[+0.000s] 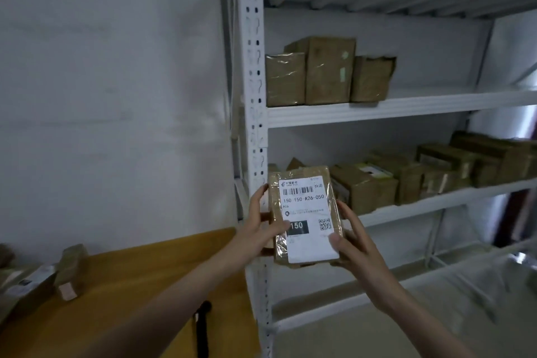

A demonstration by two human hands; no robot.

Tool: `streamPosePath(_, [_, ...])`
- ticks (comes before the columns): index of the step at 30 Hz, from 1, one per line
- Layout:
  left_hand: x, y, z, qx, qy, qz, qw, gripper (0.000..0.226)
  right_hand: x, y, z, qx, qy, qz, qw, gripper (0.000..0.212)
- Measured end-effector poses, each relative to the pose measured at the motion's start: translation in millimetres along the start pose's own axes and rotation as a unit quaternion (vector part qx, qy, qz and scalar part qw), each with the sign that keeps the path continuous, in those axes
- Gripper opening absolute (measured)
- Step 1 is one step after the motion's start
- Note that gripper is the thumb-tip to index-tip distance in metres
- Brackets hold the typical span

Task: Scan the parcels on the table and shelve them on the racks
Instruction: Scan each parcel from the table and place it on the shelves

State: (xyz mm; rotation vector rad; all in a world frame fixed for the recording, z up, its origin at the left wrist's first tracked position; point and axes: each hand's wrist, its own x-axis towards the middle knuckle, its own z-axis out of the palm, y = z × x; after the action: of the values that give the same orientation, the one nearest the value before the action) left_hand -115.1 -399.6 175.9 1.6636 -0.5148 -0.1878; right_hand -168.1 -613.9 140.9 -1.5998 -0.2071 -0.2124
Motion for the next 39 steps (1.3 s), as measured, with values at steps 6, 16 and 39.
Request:
streamPosePath(6, [85.4,29.7,93.4,0.007,-0.026,0.031,0.999,0.083,21.1,-24.3,-112.8,-0.023,0.056,-0.021,0.998,0.072])
streamPosePath(16, [212.8,66.3,205.0,-0.03,-0.055,0.084,0.994,0.072,62.8,-65.9,-260.5,-0.014,0.061,-0.024,0.998,0.075])
streamPosePath(39, [362.5,107.6,155.1,0.313,0.101,0.282,0.901,0.045,323.8,-193.6,-269.1,-0.51,0.231,-0.211,0.801,0.052])
